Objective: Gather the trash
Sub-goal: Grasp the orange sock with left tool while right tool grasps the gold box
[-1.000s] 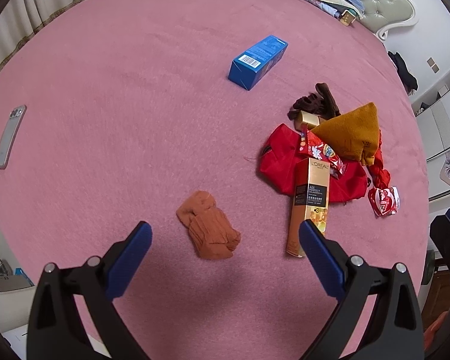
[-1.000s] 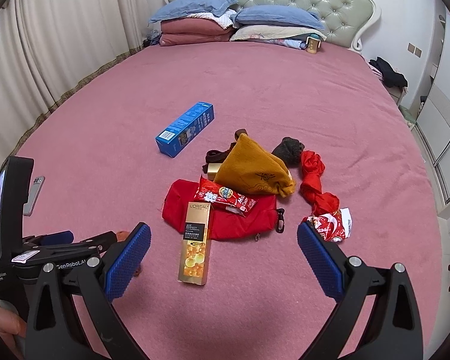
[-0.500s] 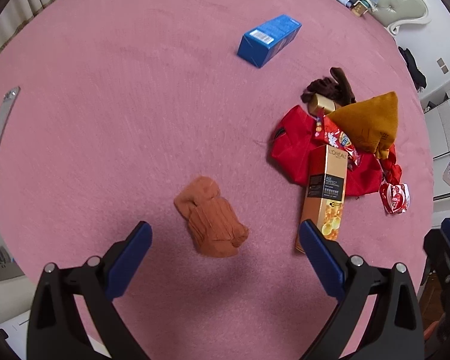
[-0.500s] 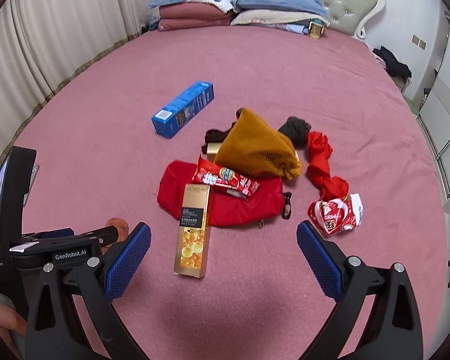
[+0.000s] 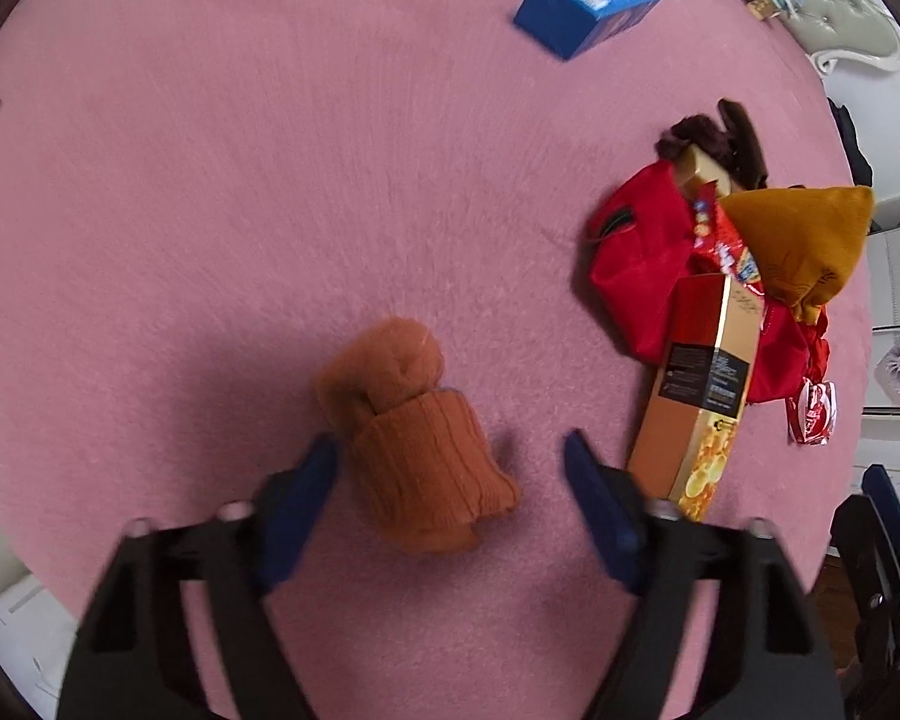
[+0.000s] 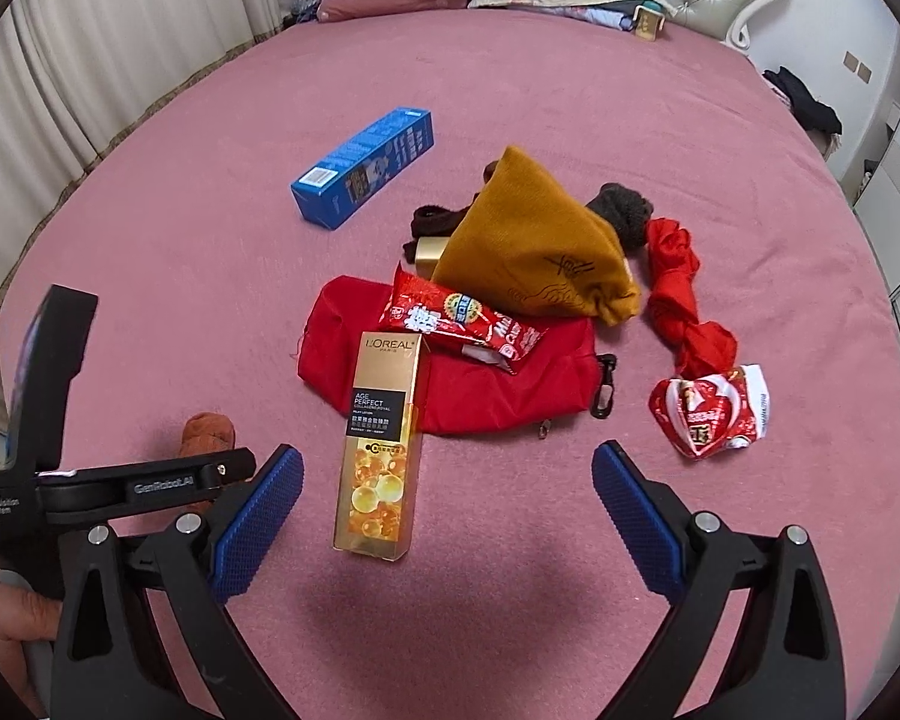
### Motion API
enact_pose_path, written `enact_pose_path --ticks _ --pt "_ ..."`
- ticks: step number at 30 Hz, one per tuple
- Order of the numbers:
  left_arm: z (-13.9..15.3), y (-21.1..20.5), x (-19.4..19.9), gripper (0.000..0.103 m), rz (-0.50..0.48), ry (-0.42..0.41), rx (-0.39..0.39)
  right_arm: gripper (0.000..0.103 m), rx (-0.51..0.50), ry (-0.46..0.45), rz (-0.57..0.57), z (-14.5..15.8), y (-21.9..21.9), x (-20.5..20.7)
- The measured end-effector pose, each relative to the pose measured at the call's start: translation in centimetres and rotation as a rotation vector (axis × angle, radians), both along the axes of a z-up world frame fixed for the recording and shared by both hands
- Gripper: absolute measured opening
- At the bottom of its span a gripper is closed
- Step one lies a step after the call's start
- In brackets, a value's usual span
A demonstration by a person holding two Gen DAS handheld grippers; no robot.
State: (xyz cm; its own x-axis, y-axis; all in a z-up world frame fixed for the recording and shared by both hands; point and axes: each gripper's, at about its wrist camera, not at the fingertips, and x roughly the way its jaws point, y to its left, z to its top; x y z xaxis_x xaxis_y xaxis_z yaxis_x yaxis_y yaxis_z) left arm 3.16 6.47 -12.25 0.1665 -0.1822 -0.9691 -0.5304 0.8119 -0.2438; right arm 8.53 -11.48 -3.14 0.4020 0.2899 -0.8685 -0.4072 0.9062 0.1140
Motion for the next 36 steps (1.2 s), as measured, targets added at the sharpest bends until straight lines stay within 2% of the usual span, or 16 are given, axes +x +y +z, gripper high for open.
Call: enact_pose_path --ticks 2,4,7,12,15,17,20,24,27,29,36 --pt "-0.9 0.2 0.1 0.046 0.007 0.022 -0.011 0.093 -0.002 0.01 0.004 -0.4 0.4 0.2" --pt "-1.4 0.6 0.2 0.035 0.01 0.034 0.002 0.093 -0.001 0.023 0.011 -0.9 0.8 0.4" --pt "-1.5 1.2 0.1 0.028 0.018 0.024 -0.008 0.092 -0.012 0.047 0.022 -2.0 1.6 0.7" --pt "-1.2 0.8 0.3 0.026 -0.031 -0.001 0.017 0.084 -0.026 0.119 0.03 -4.5 2.9 1.4" --pt "-0.9 0.7 0.6 0.026 -0.045 -0.014 0.024 0.072 -0.04 0.192 0.029 -6.3 3.6 2.1" --pt "-0.7 0.8 0.8 0.026 -0.051 -0.027 0.016 0.068 -0.035 0.231 0.022 -7.3 3.9 2.5" --pt "-0.1 0.7 1.2 0.026 -0.065 -0.042 0.013 0.042 -0.027 0.298 0.027 -8.6 4.1 2.9" --pt "0.9 0.3 1.7 0.026 -0.087 -0.072 0.006 0.038 0.015 0.329 0.019 -8.5 3.2 2.8" --pt "2.1 -1.8 1.9 0.026 -0.126 -0.093 -0.016 0.036 0.06 0.346 0.005 -7.6 1.4 2.4" --pt "2.6 -2.6 2.1 0.026 -0.15 -0.105 -0.032 0.036 0.1 0.354 -0.024 -6.7 -0.6 2.0" --pt "4.9 -11.0 2.6 0.026 -0.294 -0.129 -0.091 0.036 0.187 0.348 -0.173 -4.5 -10.4 0.2"
